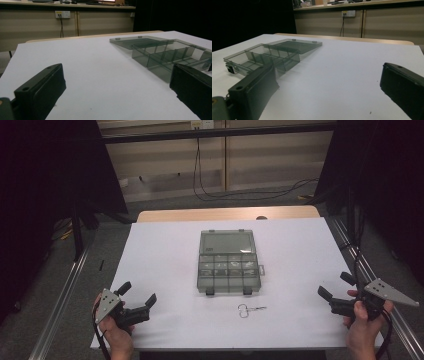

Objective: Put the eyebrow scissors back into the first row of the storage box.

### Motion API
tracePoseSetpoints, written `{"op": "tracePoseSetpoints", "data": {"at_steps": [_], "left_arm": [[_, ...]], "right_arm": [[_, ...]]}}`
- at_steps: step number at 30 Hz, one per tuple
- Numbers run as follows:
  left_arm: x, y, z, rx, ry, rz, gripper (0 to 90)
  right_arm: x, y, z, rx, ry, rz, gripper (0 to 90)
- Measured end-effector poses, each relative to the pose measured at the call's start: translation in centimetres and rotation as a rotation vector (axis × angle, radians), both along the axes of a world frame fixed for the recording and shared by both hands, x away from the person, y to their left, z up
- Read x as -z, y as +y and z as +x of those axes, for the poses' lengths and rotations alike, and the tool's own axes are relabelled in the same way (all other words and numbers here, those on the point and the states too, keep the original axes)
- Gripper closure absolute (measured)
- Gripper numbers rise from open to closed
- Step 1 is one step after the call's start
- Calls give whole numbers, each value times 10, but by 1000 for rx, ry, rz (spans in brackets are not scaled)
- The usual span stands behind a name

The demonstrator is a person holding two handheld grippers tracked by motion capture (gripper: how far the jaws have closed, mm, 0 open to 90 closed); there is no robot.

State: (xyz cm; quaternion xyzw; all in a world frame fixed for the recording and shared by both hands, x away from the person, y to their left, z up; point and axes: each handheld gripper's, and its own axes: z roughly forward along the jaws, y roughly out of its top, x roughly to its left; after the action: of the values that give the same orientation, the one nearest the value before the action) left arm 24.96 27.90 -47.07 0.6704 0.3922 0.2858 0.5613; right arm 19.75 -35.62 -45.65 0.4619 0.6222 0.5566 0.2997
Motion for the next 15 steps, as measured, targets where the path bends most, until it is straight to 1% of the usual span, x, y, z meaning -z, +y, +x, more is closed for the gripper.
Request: {"op": "tracePoseSetpoints", "data": {"at_steps": [3,4,5,6,7,8,10,11,13,14,15], "left_arm": [[1,-1,-1,-1,-1,10,0],[2,-1,-1,0,-4,14,0],[2,-2,-1,3,-3,16,0],[2,-2,-1,-2,-6,15,0],[3,-2,-1,-1,-6,16,0],[3,-2,-1,-1,-6,16,0],[3,-2,-1,-3,-4,10,0],[3,-2,-1,1,-4,0,0],[3,-2,-1,1,-8,1,0],[3,-1,-1,4,-5,11,0],[3,-2,-1,-2,-2,14,0]], "right_arm": [[0,-1,0,-12,0,2,6],[-1,-1,-1,-19,4,9,28],[-1,-2,-1,-25,1,3,43],[-1,-3,-2,-36,8,3,43],[-3,-5,-1,-51,11,19,44],[-4,-4,-2,-49,12,29,44],[-6,-3,-2,-49,11,23,44],[-11,1,-2,-61,10,9,44],[-16,5,-1,-75,4,-9,47],[-16,5,-1,-75,4,-9,47],[-19,6,-1,-85,7,-9,47]]}}
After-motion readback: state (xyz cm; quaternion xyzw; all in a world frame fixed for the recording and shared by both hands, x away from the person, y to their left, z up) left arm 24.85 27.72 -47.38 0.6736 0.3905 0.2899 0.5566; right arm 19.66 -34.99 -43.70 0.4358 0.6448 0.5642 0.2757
